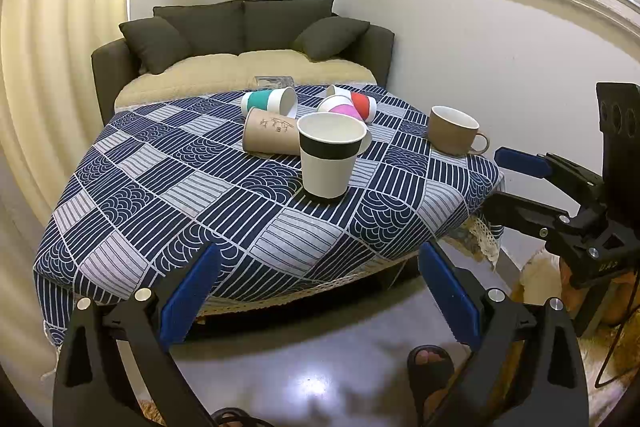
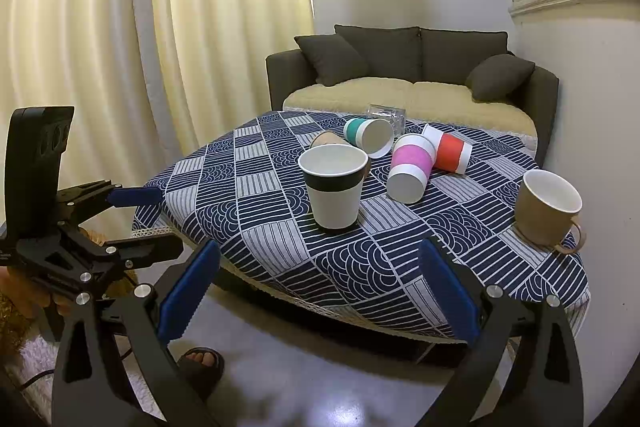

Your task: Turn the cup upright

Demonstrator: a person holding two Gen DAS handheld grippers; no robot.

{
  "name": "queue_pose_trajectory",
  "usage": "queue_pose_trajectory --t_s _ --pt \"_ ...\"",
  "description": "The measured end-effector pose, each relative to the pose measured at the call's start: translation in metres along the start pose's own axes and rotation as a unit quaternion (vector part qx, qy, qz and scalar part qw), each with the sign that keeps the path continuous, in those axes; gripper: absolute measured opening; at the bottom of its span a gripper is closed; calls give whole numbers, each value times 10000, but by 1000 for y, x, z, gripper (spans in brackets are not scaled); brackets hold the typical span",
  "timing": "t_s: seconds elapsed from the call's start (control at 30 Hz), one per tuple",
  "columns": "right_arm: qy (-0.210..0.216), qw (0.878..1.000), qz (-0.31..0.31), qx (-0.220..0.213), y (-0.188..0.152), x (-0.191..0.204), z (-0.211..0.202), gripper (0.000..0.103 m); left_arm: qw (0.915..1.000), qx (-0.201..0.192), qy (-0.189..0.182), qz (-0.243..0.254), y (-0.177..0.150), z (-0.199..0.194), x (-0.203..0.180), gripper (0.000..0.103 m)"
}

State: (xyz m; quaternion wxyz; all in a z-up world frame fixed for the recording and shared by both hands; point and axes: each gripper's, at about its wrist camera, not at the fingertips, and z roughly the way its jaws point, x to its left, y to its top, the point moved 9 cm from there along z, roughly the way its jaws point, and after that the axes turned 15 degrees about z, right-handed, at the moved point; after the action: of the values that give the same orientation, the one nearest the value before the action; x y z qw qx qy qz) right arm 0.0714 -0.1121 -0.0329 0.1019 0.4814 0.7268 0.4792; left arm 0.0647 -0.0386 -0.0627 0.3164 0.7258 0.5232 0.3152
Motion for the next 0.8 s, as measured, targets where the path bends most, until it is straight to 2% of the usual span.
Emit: queue_pose_trajectory --t_s 0.8 --pt "2 10000 -3 -13 1 2 0 98 10000 -25 13 -48 0 -2 2 96"
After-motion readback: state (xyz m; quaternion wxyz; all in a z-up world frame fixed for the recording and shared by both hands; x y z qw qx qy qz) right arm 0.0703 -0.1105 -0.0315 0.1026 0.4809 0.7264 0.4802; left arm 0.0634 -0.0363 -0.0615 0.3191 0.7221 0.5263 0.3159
